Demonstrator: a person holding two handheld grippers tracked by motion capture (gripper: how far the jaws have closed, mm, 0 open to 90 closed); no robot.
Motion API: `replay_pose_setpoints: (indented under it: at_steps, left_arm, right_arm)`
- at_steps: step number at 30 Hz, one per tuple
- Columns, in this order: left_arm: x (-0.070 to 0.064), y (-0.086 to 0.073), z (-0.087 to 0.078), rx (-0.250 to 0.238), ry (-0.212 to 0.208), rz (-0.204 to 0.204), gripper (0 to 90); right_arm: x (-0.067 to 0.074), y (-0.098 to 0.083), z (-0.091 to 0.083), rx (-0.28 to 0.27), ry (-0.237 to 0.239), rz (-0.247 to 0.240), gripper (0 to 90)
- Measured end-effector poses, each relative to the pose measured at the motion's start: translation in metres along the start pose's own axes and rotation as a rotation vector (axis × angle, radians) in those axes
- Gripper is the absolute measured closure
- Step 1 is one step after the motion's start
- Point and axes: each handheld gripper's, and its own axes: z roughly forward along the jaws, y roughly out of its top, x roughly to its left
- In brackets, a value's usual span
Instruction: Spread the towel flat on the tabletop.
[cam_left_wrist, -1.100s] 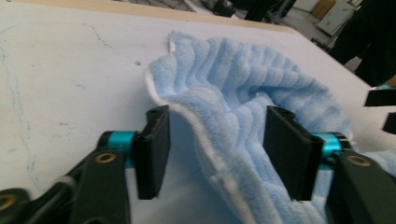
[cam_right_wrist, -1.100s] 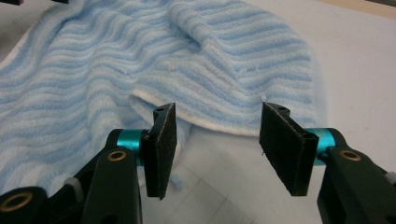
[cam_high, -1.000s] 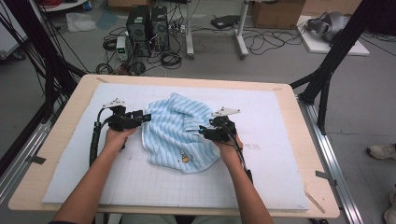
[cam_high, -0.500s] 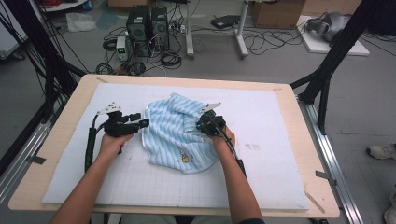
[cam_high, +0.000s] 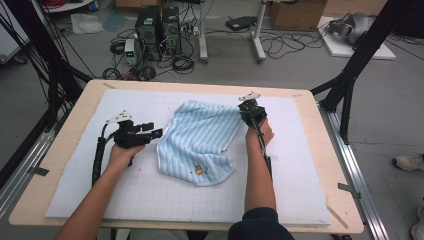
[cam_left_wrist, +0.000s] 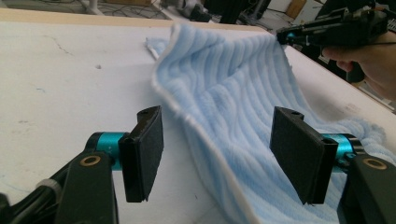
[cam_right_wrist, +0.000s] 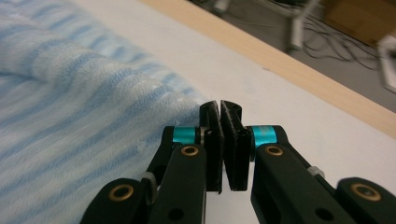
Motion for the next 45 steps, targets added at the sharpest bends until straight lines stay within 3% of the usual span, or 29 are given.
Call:
replay_pose_setpoints:
  at_steps: [3, 9, 12, 16, 21, 24, 25, 26, 27, 29, 31, 34, 40, 43, 45]
  left_arm:
    - [-0.001, -0.001, 0.001, 0.007, -0.006, 0.002, 35.4]
    - [-0.003, -0.002, 0.004, 0.028, -0.01, 0.016, 35.6]
    - [-0.003, -0.003, 0.004, 0.03, -0.009, 0.018, 35.7]
    - [-0.003, -0.004, 0.004, 0.024, -0.007, 0.014, 36.1]
    - [-0.003, -0.004, 0.004, 0.015, -0.006, 0.017, 36.1]
    - [-0.004, -0.004, 0.004, 0.017, -0.009, 0.017, 36.2]
    - [-0.004, -0.004, 0.004, 0.018, -0.011, 0.02, 36.2]
    - [-0.005, -0.004, 0.004, 0.019, -0.01, 0.019, 36.2]
    - [-0.005, -0.004, 0.004, 0.019, -0.01, 0.019, 36.3]
    - [-0.004, -0.004, 0.005, 0.021, -0.012, 0.019, 36.3]
    - [-0.004, -0.005, 0.005, 0.02, -0.01, 0.015, 36.4]
    - [-0.004, -0.005, 0.005, 0.019, -0.012, 0.016, 36.4]
    - [-0.005, -0.005, 0.004, 0.015, -0.019, 0.011, 36.5]
    - [-0.005, -0.005, 0.004, 0.018, -0.026, 0.012, 36.5]
    - [-0.005, -0.006, 0.004, 0.019, -0.027, 0.014, 36.5]
  right_arm:
    - [-0.008, -0.005, 0.0, 0.016, 0.008, 0.066, 83.7]
    - [-0.001, -0.007, -0.015, -0.053, 0.089, 0.05, 66.7]
    - [0.006, -0.011, -0.025, -0.083, 0.192, 0.064, 56.1]
    - [0.018, -0.023, -0.034, -0.056, 0.317, 0.085, 45.2]
    - [0.038, -0.041, -0.035, 0.028, 0.417, 0.034, 43.7]
    - [0.049, -0.046, -0.028, 0.064, 0.432, -0.009, 52.8]
    - [0.05, -0.046, -0.028, 0.053, 0.439, -0.008, 63.4]
    - [0.05, -0.045, -0.028, 0.046, 0.435, -0.034, 75.6]
    - [0.05, -0.044, -0.027, 0.045, 0.432, -0.058, 82.1]
    - [0.051, -0.039, -0.025, 0.058, 0.421, -0.088, 84.9]
    - [0.05, -0.035, -0.023, 0.048, 0.37, -0.115, 85.1]
    - [0.042, -0.029, -0.019, 0.001, 0.269, -0.074, 85.1]
    - [0.025, -0.02, -0.008, -0.03, 0.083, 0.01, 85.1]
    - [0.017, -0.021, -0.006, -0.035, 0.012, 0.062, 85.0]
    - [0.013, -0.024, -0.005, -0.03, 0.003, 0.097, 84.6]
